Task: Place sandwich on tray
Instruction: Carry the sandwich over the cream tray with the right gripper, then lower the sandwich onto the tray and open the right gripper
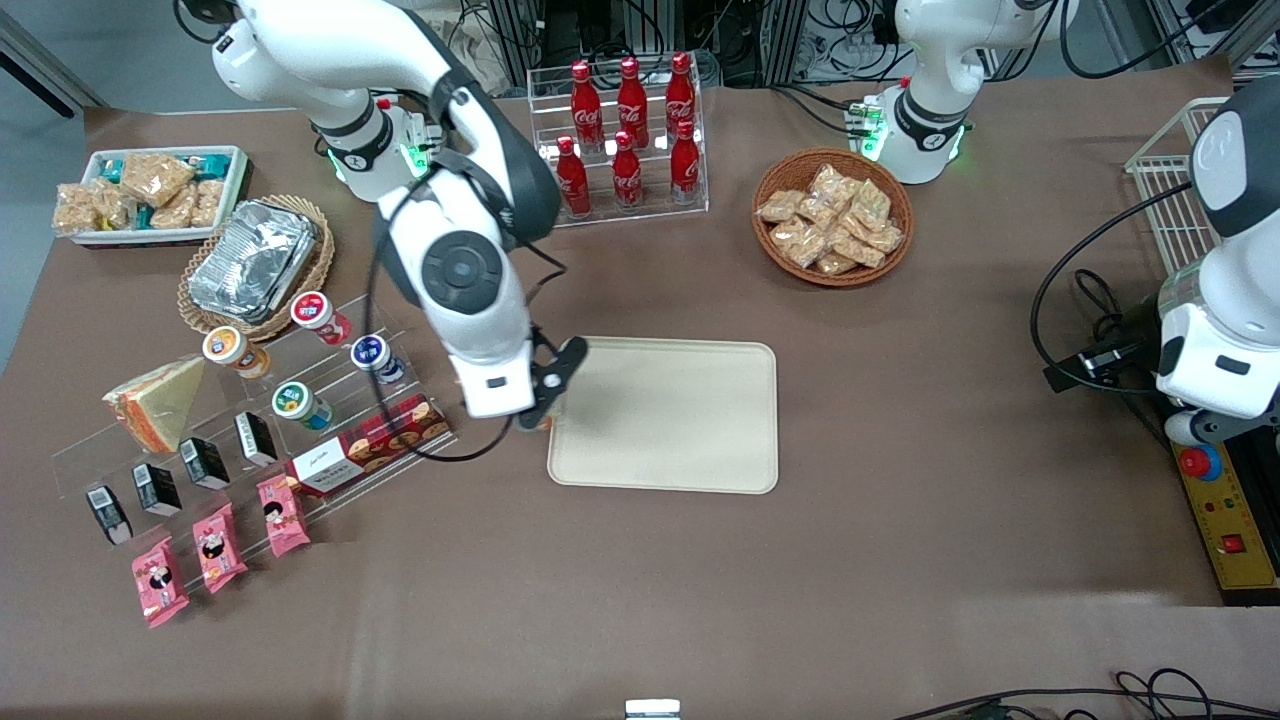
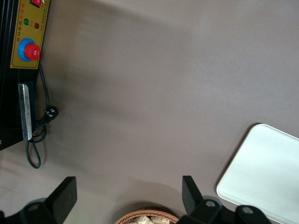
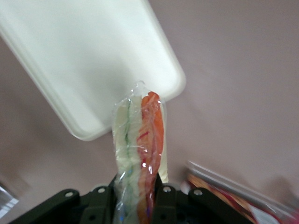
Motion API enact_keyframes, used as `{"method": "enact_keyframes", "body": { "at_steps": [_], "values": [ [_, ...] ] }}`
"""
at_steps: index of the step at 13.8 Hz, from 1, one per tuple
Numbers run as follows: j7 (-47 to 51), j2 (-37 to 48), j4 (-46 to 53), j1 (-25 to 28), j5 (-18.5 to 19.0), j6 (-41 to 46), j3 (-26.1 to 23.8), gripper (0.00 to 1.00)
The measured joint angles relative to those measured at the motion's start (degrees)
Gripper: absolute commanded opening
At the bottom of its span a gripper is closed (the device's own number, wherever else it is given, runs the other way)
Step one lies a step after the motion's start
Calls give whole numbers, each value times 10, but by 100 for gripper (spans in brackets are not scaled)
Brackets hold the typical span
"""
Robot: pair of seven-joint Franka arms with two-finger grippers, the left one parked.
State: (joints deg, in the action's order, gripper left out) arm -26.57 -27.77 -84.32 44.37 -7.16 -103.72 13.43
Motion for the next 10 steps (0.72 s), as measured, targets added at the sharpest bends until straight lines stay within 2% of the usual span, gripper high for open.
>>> {"method": "enact_keyframes", "body": {
  "at_steps": [3,10],
  "values": [
    [-64,-38,-1,0,-46,-66,-14,17],
    [-136,-105,0,-1,-51,-234,-69,17]
  ]
}}
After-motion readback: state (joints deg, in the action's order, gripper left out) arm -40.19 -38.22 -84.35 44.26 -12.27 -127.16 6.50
